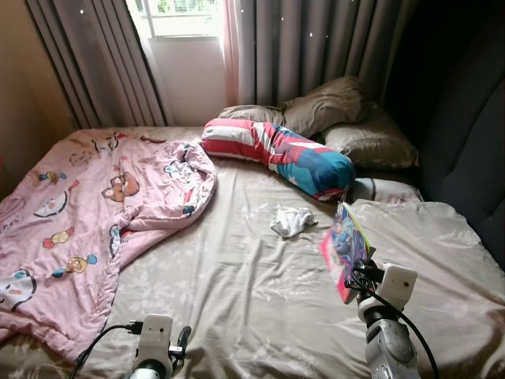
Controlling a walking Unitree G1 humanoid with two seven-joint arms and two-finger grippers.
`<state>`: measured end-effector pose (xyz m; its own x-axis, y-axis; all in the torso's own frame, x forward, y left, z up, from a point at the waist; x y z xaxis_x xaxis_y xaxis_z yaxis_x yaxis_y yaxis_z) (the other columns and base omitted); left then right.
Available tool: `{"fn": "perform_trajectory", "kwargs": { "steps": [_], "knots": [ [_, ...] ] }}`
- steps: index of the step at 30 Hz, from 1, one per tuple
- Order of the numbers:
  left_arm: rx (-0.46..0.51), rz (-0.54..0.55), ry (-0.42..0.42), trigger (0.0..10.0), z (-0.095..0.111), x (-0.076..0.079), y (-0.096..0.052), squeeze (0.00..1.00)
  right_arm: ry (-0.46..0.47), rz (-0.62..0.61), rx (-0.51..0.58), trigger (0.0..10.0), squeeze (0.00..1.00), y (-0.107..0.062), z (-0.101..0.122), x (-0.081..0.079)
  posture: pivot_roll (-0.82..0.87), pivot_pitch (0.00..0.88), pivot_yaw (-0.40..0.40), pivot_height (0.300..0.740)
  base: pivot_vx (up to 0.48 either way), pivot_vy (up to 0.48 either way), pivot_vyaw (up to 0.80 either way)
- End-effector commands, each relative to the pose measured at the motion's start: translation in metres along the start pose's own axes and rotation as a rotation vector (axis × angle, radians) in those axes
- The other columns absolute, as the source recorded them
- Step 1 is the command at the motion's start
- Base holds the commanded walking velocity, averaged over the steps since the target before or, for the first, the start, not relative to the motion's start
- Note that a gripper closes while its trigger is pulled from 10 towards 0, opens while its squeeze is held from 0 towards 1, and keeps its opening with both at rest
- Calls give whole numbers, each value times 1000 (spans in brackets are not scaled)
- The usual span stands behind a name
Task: Clean up the room
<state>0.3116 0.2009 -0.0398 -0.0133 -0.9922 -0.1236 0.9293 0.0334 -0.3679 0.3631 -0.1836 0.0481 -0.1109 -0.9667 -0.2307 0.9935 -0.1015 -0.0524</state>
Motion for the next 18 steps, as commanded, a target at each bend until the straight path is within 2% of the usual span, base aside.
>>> {"fn": "perform_trajectory", "kwargs": {
  "steps": [1, 5, 10, 15, 18],
  "knots": [
    [-1, 8, 0, 10000, -2, -4, -2, 0, -6, 26, 40, 10000, 0, 4, 10, -8, 0, 16, 20, 740, 0, 0, 0],
    [-1, 6, 2, 10000, -3, -5, -3, 0, -7, 33, 40, 10000, 0, 5, 10, -11, 0, 10, 22, 740, 60, 0, 0],
    [4, 1, 4, 10000, -2, -5, -3, 0, -5, 36, 31, 10000, 0, 5, 8, -12, 1, 9, 23, 740, 248, 0, 0],
    [3, -1, 8, 10000, -2, -5, -3, 0, -12, 32, 14, 10000, 0, 4, 4, -12, 0, 11, 26, 740, 269, 0, -659],
    [4, -1, 8, 10000, -2, -6, -3, 0, -8, 34, 29, 10000, 0, 4, 7, -13, 1, 18, 27, 740, 270, 0, 0]
  ]
}}
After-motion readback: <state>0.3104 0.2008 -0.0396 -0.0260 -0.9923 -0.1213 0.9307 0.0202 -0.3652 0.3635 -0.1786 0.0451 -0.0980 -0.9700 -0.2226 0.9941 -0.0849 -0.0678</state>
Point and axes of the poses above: a point about 5 cm out from each wrist's last joint towards the gripper, its own y axis pointing out of the wrist towards the gripper, its own z axis along the axis of the wrist's last joint, x = y × z, the point moved 6 cm from there along y, pointing out of the wrist towards the gripper, and after that the axes turned 1 degree about y, right-handed, at the moved point
